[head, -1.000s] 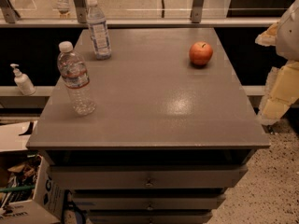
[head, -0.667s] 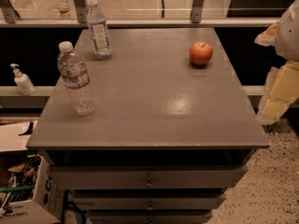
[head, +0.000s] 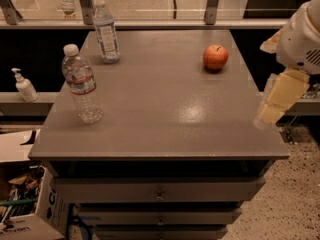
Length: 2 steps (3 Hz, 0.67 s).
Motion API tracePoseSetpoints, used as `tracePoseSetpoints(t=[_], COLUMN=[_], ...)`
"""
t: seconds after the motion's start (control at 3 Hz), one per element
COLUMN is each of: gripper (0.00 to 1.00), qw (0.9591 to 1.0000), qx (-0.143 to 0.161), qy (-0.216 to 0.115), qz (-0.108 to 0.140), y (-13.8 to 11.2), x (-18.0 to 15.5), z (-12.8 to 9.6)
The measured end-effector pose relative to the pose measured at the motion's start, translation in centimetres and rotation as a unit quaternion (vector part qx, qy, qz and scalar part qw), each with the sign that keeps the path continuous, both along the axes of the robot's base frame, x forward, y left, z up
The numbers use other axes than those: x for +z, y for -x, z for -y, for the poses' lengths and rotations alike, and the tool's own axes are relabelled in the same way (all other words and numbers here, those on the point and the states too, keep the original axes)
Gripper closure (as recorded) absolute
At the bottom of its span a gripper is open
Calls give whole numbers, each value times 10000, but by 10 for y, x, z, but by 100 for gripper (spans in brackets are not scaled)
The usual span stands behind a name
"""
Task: Move apple near water bottle
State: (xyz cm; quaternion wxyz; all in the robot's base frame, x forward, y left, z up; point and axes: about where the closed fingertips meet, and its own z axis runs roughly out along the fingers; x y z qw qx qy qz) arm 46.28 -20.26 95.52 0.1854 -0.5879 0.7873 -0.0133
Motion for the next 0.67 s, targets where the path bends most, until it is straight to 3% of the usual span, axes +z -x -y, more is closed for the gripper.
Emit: tracePoseSetpoints(t=[0.67], gripper=[0], qw=[9954], qx=[-226], qy=[-738], qz=[561], y=[-81], x=[-33], z=[-15])
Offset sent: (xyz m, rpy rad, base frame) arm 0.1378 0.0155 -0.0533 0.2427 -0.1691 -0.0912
